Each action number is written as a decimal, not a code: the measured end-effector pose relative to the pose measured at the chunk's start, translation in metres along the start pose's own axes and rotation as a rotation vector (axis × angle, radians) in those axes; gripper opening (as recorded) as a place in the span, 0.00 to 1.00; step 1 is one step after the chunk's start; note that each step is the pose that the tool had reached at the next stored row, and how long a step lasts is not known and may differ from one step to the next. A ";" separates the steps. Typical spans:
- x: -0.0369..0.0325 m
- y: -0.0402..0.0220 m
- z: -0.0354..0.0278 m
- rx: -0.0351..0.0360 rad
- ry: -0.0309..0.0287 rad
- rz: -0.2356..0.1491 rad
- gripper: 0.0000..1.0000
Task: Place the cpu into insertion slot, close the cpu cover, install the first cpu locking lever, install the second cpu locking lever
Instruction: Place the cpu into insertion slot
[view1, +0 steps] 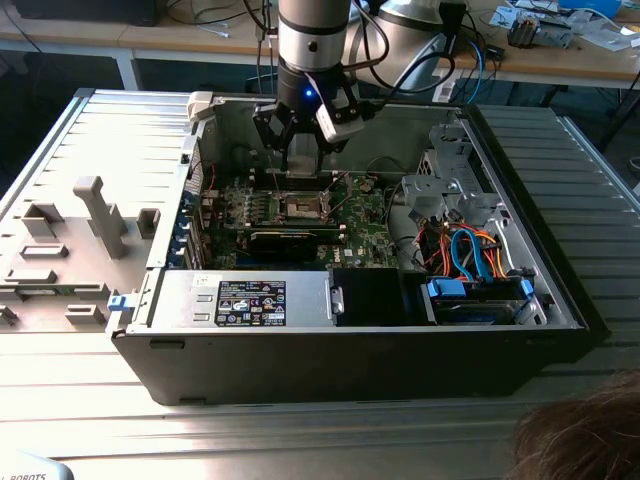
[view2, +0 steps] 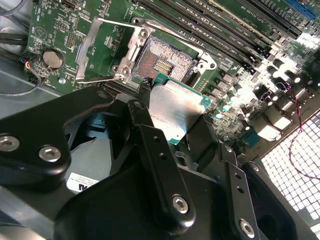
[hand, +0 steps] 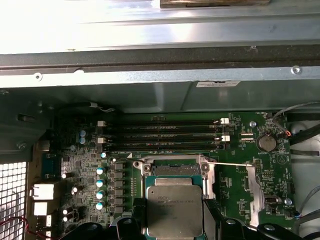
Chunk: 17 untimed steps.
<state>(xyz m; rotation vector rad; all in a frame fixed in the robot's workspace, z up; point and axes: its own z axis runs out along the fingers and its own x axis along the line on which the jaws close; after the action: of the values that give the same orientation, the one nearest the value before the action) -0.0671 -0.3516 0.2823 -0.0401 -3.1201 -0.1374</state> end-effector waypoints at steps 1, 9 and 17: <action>0.0000 0.0000 0.0002 -0.0001 0.0000 0.000 0.54; -0.0001 -0.0004 0.0040 0.0000 0.0000 0.000 0.54; 0.0001 -0.0005 0.0056 0.0000 0.0000 0.000 0.54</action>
<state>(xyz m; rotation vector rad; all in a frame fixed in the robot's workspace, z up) -0.0673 -0.3516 0.2766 -0.0401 -3.1202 -0.1374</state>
